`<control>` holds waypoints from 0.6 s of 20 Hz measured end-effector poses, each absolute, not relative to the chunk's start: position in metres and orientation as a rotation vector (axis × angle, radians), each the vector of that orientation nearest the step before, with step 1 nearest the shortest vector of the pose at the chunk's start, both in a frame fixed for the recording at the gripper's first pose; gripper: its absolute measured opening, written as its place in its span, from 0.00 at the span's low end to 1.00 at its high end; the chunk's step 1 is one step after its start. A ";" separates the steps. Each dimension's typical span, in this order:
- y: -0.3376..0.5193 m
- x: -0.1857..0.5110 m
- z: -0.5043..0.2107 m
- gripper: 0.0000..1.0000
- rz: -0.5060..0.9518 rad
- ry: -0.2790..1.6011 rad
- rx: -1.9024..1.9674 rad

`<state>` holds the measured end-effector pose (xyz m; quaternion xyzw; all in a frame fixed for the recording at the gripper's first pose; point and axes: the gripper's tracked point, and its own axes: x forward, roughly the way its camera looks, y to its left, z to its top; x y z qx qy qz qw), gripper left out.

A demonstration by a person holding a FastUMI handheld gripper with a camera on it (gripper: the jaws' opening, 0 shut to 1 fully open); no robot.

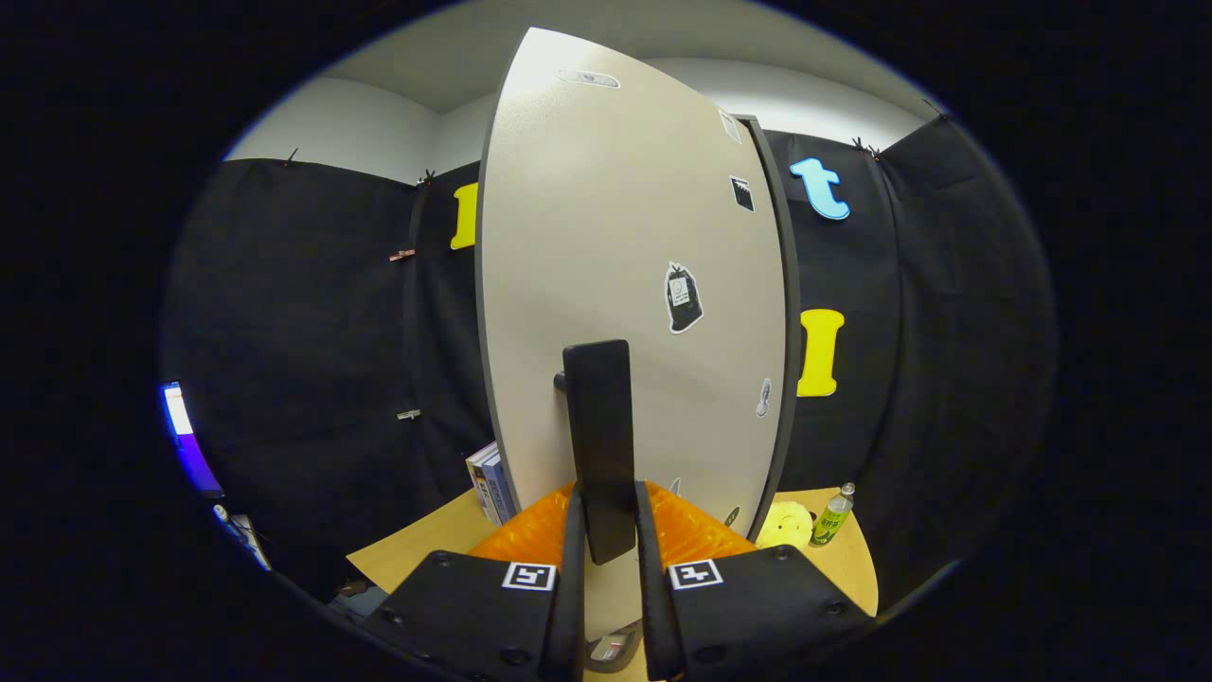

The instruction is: Open the shoe cabinet door, grab the shoes and put them into the shoe cabinet, then close the shoe cabinet door.

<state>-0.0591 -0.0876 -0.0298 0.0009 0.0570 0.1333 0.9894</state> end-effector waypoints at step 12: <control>-0.154 -0.090 -0.019 0.28 0.124 0.090 0.049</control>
